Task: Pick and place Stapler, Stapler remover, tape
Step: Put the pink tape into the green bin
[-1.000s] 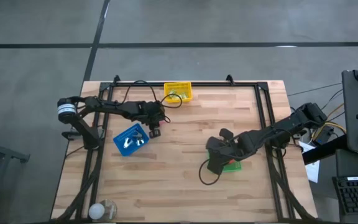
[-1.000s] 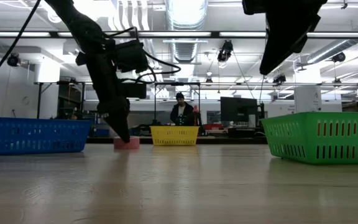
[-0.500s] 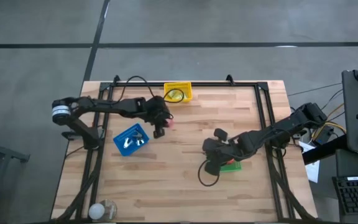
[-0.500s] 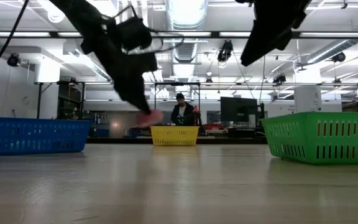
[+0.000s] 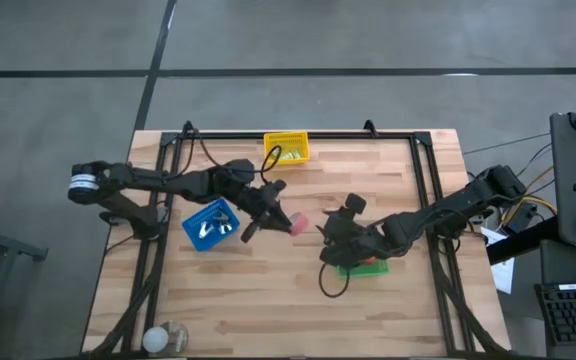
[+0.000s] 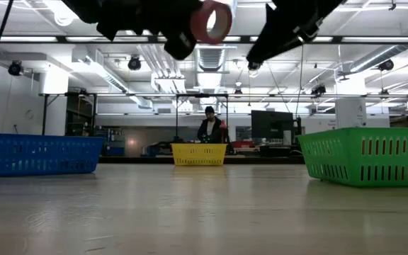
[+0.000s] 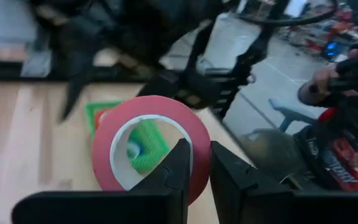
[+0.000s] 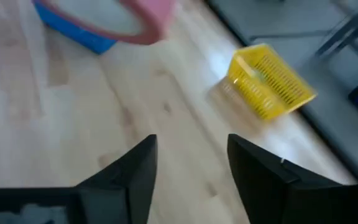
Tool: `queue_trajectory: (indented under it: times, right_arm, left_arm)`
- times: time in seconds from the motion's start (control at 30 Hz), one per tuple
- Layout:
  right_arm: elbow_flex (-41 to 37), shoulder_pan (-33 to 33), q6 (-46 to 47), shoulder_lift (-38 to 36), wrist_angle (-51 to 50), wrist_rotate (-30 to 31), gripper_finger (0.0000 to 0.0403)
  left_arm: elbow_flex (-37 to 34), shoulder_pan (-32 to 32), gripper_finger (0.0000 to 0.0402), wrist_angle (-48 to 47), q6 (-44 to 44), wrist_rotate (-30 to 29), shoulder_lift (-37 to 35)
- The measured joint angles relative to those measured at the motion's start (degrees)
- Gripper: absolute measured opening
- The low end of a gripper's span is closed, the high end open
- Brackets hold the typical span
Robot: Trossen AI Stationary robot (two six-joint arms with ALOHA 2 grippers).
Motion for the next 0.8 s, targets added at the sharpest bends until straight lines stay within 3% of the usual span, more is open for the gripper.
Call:
queue_trajectory:
  times: [0.17, 0.43, 0.67, 0.8]
  right_arm:
    - [0.0, 0.8, -8.1, 0.0, 7.0, 2.2, 0.0209]
    - [-0.3, 3.6, -17.8, 0.0, 19.0, 5.0, 0.0205]
    - [-0.3, 3.3, -20.6, 0.3, 22.9, 7.3, 0.0201]
    - [-0.3, 3.2, -20.6, 0.3, 23.0, 8.2, 0.0178]
  left_arm:
    - [0.0, -2.2, 0.0046, 4.1, -0.8, -0.9, 0.0]
    - [0.0, -2.7, 0.0046, 5.6, -1.0, -1.2, 0.0]
    - [0.0, -2.9, 0.0047, 5.8, -0.8, -1.2, 0.1]
    - [0.0, -2.9, 0.0047, 5.8, -0.8, -1.2, 0.1]
